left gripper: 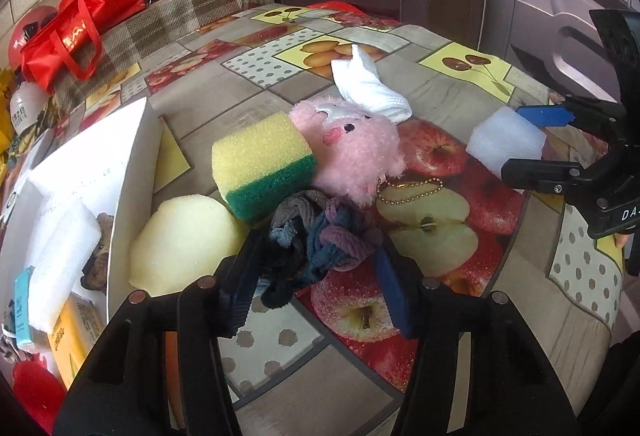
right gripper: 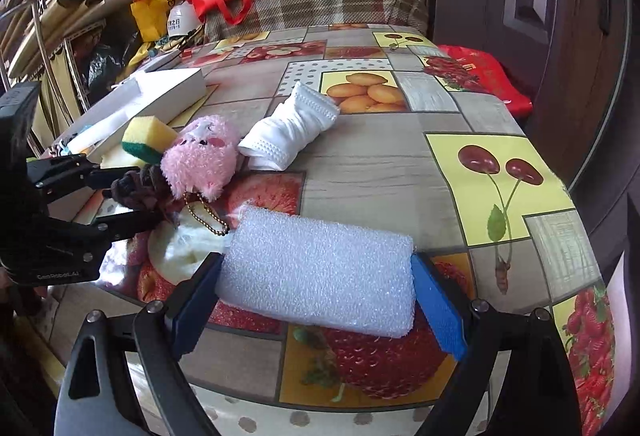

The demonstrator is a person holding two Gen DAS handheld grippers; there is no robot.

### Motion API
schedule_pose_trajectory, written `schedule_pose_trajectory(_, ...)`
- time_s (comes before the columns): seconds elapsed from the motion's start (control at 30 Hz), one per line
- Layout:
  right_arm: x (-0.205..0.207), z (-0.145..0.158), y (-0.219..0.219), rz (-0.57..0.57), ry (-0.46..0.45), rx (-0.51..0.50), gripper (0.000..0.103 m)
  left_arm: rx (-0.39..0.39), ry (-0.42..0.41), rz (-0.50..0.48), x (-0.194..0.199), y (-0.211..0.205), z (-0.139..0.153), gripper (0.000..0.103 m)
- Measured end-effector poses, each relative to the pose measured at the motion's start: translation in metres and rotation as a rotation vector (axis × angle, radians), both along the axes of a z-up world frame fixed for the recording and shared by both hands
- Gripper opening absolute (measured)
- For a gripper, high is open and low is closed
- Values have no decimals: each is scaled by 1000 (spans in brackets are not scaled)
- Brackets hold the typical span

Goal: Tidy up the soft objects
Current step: 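Grasp the blue-purple knit scrunchie with the left gripper while the right grasps another white foam sheet, then carry the knit scrunchie and foam sheet into the white tray and open both grippers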

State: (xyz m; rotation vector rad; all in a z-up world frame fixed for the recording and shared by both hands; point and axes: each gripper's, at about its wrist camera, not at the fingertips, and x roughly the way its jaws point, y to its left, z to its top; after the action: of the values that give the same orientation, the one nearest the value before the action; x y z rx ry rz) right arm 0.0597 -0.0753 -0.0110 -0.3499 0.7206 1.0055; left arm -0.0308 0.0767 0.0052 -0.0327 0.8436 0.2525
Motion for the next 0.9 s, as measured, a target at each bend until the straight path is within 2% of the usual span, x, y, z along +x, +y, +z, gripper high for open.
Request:
schedule_pose_trajectory(0.03, 0, 0, -1, -2, 4, 7, 92, -17, -1, -1, 0, 2, 0, 54)
schedule_pose_trajectory(0.07, 0, 0, -3, -4, 7, 13, 92, -32, -7, -7, 0, 3, 0, 34)
schedule_pose_trajectory(0.17, 1, 1, -7, -17, 16, 38, 92, -32, -58, -34, -6, 0, 6, 25)
schedule_pose_trajectory(0.37, 0, 9, -24, -68, 10, 132, 91, 60, -244, -68, -36, -17, 28, 24)
schedule_pose_trajectory(0.5, -17, 22, -31, -60, -12, 256, 92, 80, -359, -31, -56, -16, 40, 24)
schedule_pose_trajectory(0.6, -28, 30, -25, -62, -43, 325, 92, 69, -398, 4, -66, -9, 44, 24)
schedule_pose_trajectory(0.77, -38, 46, -21, -115, -123, 431, 92, 67, -416, 40, -74, -3, 46, 24)
schedule_pose_trajectory(0.9, -45, 49, -11, -115, -147, 468, 92, 83, -429, 54, -80, -3, 46, 24)
